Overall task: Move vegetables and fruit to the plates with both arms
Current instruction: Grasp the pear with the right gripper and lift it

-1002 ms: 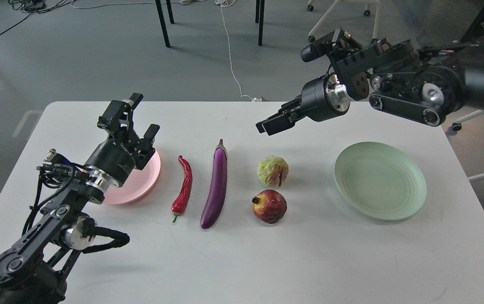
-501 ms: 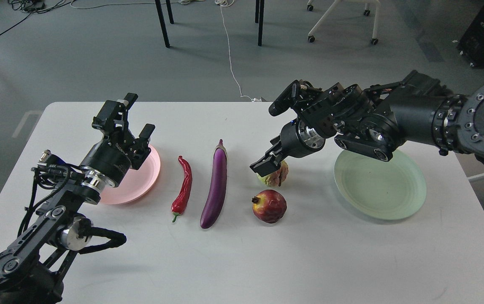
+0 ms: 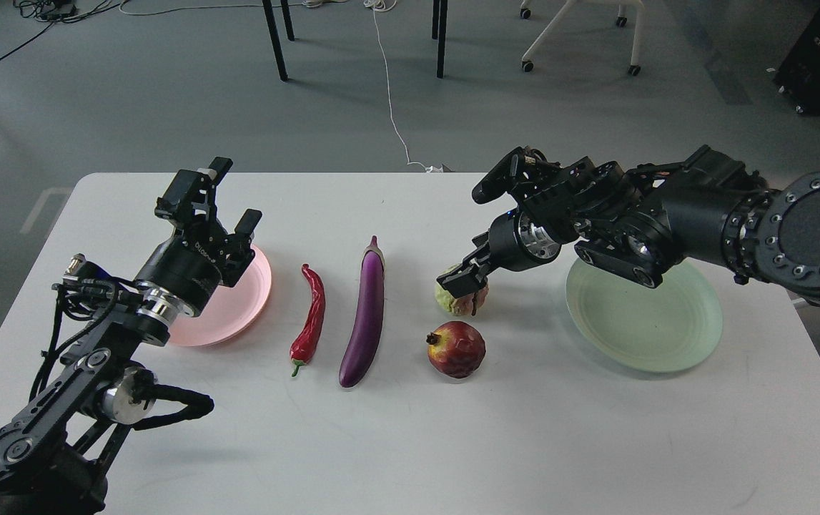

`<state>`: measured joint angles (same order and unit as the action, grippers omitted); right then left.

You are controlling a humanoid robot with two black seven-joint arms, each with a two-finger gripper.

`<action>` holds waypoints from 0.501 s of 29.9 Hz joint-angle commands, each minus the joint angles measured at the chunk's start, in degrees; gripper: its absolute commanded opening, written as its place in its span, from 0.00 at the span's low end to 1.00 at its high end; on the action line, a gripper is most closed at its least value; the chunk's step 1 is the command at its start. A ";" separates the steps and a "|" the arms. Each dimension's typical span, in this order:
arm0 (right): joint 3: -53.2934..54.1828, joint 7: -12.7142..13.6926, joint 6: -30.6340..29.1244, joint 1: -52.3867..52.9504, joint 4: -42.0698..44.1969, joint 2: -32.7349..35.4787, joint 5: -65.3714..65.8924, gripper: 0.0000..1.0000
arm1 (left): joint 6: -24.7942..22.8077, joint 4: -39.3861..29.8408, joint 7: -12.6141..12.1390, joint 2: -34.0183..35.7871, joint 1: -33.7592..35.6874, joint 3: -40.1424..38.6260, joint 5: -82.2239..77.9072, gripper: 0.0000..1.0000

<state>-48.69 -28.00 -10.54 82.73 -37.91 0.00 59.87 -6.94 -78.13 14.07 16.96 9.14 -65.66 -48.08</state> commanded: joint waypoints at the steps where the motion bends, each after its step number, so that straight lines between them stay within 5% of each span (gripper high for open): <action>1: 0.17 0.00 0.08 -0.55 0.03 0.00 -0.10 0.98 | -0.01 0.00 -0.01 0.00 0.00 0.00 0.00 0.98; 8: 0.17 0.00 0.08 -0.81 -0.32 0.00 -0.45 0.88 | -0.01 0.00 -0.01 0.00 0.00 0.00 0.00 0.98; 12: 0.00 0.00 -0.18 -0.81 -0.49 0.00 -0.36 0.55 | -0.01 0.00 -0.01 0.00 0.00 0.00 0.00 0.98; 15: 0.00 0.00 -0.36 -0.64 -1.02 0.00 -0.37 0.45 | -0.01 0.00 -0.01 0.00 0.00 0.00 0.00 0.98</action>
<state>-48.65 -28.00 -10.74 81.90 -38.55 0.00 59.49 -6.94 -78.13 14.09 16.97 9.14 -65.65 -48.08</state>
